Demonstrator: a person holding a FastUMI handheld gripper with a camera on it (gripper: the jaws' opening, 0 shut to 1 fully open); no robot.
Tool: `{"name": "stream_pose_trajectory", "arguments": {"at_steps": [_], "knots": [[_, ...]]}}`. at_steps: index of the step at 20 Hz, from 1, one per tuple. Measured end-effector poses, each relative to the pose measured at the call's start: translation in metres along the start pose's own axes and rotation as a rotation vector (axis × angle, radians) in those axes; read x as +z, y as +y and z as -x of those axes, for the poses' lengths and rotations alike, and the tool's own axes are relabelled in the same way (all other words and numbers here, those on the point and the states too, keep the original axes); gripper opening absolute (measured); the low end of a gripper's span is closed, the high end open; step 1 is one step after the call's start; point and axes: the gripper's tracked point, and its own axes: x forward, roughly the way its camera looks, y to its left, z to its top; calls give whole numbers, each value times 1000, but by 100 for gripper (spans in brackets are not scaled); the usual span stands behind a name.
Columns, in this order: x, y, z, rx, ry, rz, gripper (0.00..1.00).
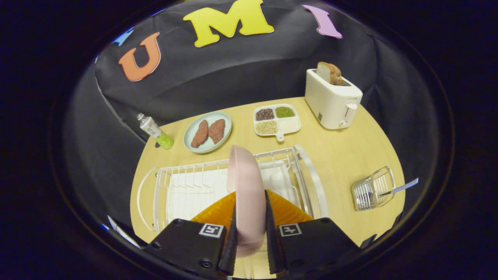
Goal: Take the plate from the dish rack, then take the spoon from the basket and place it into the plate.
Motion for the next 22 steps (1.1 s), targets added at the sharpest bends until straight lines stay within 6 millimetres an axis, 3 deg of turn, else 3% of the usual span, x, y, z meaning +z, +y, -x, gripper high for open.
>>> {"name": "stream_pose_trajectory", "arguments": {"at_steps": [6,10,12,15,19,22], "knots": [[24,-6,29,-157,-77,60,35],[14,-4,50,-77,-89,53,29],[-4,-6,59,12,-73,31,28],[-38,-25,72,117,-52,4,26],[-94,-63,83,221,-33,-60,26],[-133,-93,77,264,-18,-125,26]]}}
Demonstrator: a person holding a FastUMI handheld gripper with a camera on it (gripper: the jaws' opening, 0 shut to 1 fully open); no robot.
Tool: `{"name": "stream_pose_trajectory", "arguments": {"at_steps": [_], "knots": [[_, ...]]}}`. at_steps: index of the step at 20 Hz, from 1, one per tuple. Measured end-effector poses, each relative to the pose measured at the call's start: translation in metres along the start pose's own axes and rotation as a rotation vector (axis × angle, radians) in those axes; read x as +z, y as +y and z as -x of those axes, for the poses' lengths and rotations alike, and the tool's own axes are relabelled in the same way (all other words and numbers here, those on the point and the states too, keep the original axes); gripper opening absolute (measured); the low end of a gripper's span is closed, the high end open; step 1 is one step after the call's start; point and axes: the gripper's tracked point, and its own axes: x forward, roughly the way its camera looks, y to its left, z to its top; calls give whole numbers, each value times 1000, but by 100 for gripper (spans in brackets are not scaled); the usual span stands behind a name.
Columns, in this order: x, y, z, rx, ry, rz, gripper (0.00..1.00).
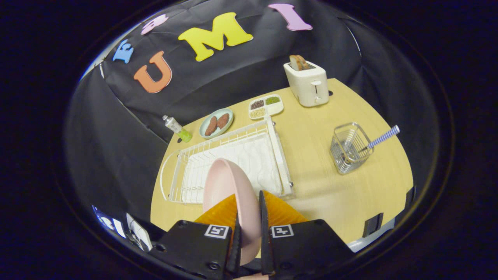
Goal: Take the plate from the dish rack, then take the spoon from the basket and place it into the plate.
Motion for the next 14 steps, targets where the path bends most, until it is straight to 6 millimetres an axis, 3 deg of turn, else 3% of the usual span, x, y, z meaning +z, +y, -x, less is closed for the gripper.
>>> {"name": "stream_pose_trajectory", "arguments": {"at_steps": [6,10,14], "knots": [[-75,-43,-36,117,88,-173,26],[-90,-59,-63,133,96,-279,26],[-84,-58,-83,149,87,-313,26]]}}
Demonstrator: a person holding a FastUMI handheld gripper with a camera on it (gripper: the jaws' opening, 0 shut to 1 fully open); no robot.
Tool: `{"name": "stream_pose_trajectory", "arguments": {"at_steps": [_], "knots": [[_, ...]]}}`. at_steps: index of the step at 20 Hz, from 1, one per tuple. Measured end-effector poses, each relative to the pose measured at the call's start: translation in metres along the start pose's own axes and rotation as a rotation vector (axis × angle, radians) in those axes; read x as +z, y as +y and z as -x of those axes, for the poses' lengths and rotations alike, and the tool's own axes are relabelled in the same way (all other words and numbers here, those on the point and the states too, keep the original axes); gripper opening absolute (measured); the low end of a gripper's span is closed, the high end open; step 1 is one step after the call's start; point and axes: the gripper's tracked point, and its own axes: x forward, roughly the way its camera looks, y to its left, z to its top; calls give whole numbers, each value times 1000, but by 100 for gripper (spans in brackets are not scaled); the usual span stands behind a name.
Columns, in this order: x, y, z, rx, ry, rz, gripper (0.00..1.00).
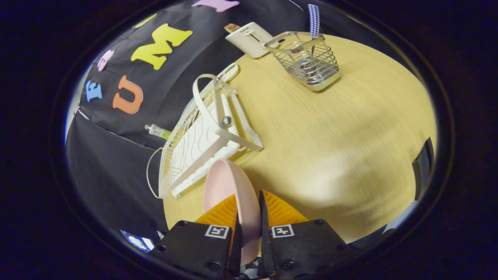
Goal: Take the plate from the dish rack, then take the spoon from the basket and place it into the plate.
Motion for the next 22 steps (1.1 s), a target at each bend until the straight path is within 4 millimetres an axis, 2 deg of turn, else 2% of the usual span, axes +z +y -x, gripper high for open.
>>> {"name": "stream_pose_trajectory", "arguments": {"at_steps": [4,5,8,12,15,18,19,22], "knots": [[1,6,-2,21,3,47,30],[2,8,-2,24,-4,66,38],[6,1,1,1,-25,91,48],[14,-4,14,-16,-103,161,54],[29,-6,36,-51,-243,290,60],[56,-5,69,-91,-433,409,68],[60,-6,84,-106,-496,446,77],[85,-17,122,-166,-669,529,92]]}}
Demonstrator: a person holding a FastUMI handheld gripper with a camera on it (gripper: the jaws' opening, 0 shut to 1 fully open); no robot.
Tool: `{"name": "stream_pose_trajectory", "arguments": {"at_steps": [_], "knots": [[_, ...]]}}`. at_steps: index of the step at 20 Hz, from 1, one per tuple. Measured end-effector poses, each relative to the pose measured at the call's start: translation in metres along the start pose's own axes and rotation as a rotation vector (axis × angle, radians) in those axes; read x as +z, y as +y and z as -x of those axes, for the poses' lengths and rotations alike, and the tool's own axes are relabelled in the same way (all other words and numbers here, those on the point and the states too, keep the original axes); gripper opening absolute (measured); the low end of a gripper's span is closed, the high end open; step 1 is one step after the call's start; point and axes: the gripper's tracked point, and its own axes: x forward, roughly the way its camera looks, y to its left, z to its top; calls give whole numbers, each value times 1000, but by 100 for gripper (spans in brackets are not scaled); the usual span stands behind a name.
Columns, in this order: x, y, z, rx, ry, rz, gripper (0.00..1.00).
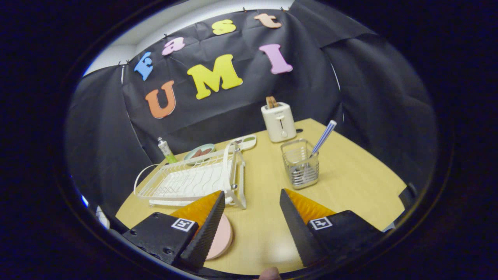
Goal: Take the plate from the dish rack, then take the spoon from the basket and place it into the plate.
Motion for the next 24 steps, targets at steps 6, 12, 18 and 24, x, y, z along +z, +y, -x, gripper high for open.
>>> {"name": "stream_pose_trajectory", "arguments": {"at_steps": [6,12,18,24], "knots": [[28,-61,-16,-69,-126,21,96],[36,-109,-68,-41,-82,-67,96],[43,-118,-105,36,-33,-169,95],[48,-113,-123,68,-2,-179,81]]}}
